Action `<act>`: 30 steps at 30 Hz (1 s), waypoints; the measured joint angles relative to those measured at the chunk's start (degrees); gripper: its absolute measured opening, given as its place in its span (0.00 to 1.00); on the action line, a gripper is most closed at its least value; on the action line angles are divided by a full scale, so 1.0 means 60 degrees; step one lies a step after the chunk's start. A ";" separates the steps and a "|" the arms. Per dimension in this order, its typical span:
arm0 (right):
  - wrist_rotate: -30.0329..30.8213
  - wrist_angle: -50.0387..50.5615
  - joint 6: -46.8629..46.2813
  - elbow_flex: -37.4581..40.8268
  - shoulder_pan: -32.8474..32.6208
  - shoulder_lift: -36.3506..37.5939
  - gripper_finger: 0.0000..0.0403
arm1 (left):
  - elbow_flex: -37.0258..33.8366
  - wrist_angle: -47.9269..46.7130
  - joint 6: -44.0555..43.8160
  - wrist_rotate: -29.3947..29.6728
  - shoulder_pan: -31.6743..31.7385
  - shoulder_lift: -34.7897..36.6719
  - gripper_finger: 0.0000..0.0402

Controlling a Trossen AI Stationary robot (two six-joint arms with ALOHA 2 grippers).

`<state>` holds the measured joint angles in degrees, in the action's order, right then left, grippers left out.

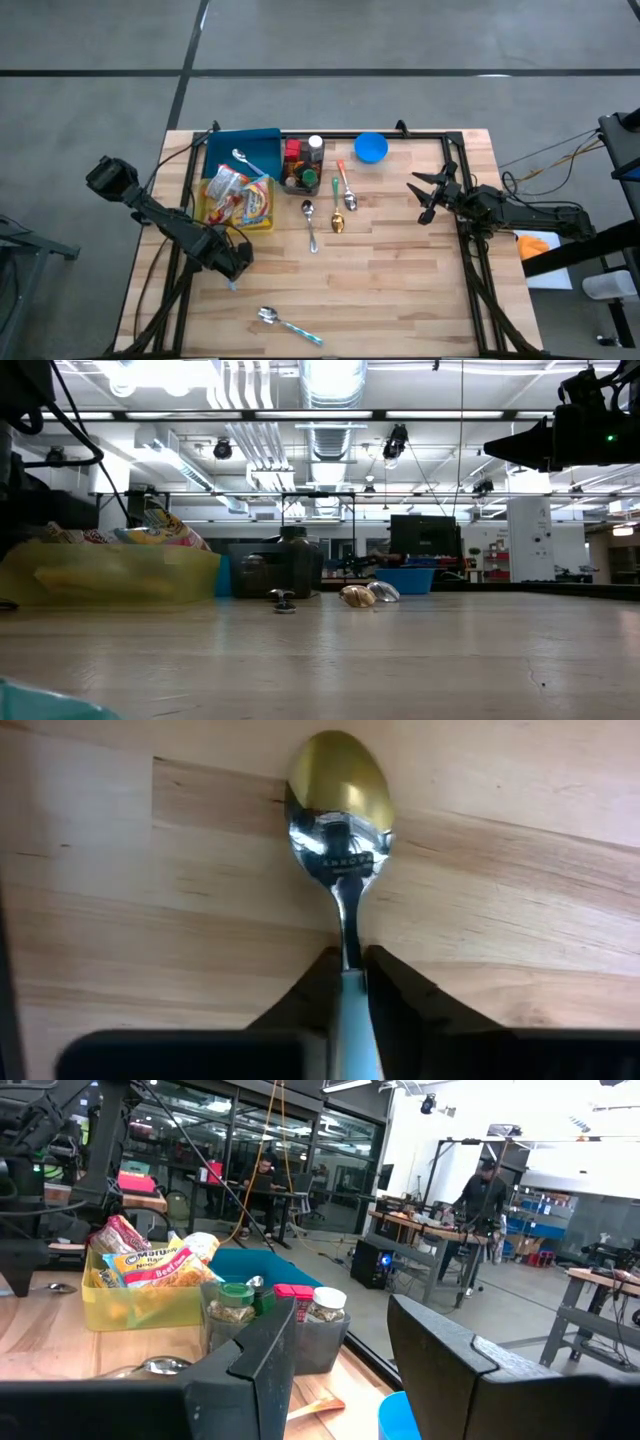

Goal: Pick & Place Food Item
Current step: Put the blue spoon into the blue bin

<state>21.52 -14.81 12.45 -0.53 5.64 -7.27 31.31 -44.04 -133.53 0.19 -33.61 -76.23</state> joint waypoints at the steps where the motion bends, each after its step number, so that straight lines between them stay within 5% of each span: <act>1: 0.0000 0.0000 0.0000 0.0001 -0.0001 0.0000 0.39 | 0.0000 -0.0002 -0.0004 0.0000 0.0000 -0.0004 0.10; 6: 0.0000 0.0000 0.0000 -0.0001 -0.0001 0.0000 0.39 | 0.0000 -0.0035 -0.0027 -0.0015 0.0000 0.0000 0.02; 23: -0.0002 0.0000 0.0000 0.0002 0.0000 -0.0002 0.39 | 0.0108 -0.0060 0.0021 -0.0007 0.0000 0.0250 0.02; 30: -0.0003 0.0000 0.0000 -0.0001 0.0002 -0.0005 0.39 | 0.1020 -0.0647 0.0420 0.0884 -0.0007 0.0375 0.02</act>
<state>21.50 -14.81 12.45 -0.54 5.65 -7.29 37.43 -47.92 -131.01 5.49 -33.65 -73.97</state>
